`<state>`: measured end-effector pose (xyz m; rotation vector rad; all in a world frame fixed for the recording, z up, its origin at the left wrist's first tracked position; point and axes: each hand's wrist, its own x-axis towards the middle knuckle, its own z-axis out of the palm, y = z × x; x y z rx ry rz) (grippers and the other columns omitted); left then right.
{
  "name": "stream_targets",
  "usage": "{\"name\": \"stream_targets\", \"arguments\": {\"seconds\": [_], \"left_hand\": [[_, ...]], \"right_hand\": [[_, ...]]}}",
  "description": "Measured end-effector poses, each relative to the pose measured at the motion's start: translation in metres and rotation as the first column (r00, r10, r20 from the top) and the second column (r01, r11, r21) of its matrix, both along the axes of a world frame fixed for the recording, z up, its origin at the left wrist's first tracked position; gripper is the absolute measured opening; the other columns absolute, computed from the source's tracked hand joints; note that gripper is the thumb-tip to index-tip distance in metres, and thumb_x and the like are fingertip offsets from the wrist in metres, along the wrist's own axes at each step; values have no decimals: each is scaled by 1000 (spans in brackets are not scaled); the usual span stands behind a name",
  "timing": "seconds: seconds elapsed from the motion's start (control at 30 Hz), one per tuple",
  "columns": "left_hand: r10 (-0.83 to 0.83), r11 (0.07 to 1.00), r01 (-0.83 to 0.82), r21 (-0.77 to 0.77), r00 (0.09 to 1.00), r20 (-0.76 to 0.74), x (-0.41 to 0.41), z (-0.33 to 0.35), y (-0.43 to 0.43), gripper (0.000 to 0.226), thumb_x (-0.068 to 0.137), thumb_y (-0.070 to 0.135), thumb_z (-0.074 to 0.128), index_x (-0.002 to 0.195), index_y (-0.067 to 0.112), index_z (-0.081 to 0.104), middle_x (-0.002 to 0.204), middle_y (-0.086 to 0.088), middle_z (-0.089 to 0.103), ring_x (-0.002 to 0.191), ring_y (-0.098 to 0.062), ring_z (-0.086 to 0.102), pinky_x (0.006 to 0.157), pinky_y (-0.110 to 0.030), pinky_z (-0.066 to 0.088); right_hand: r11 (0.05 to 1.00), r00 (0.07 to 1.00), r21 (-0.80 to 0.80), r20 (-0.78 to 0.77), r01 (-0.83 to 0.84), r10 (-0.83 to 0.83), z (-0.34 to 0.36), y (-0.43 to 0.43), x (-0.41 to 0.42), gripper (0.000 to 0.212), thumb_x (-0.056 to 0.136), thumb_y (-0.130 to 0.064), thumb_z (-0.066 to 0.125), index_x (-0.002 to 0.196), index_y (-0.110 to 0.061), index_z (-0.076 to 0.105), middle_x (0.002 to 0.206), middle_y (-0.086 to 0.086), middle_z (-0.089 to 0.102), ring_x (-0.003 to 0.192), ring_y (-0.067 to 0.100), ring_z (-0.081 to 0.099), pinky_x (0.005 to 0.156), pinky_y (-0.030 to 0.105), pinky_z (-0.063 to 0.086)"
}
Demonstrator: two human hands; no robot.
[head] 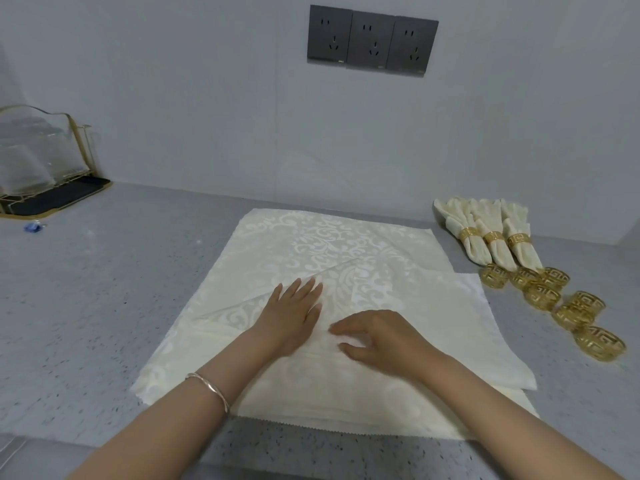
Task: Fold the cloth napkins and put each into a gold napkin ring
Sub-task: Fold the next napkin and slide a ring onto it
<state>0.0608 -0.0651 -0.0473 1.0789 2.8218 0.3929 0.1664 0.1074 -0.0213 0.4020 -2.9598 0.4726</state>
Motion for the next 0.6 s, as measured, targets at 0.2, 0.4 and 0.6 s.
{"name": "stream_targets", "arguments": {"seconds": [0.2,0.4,0.6], "left_hand": [[3,1000,-3,-4,1000,15,-1,-1,-1,50,105,34,15,154,25,5,161,7,-1,147,-11,-6,119,-34,-7],[12,1000,-12,-9,1000,-18,1,-6,-1,51,104,35,15,153,26,5,161,7,-1,147,-11,-7,119,-34,-8],[13,1000,-13,4,1000,-15,1,-7,-1,50,104,35,15,153,26,6,161,8,0,147,-11,-6,118,-33,-9]], "right_hand": [[1000,999,-9,31,20,-20,3,0,5,38,88,-49,59,121,-31,64,124,-22,61,116,-5,53,99,16,40],[999,999,-33,-12,43,-43,-3,-5,7,30,93,-43,54,116,-30,68,121,-20,63,113,-3,56,94,15,42],[976,994,-192,57,100,-91,-3,-4,5,26,91,-39,59,113,-30,69,117,-21,64,111,-6,56,97,17,43]]}}
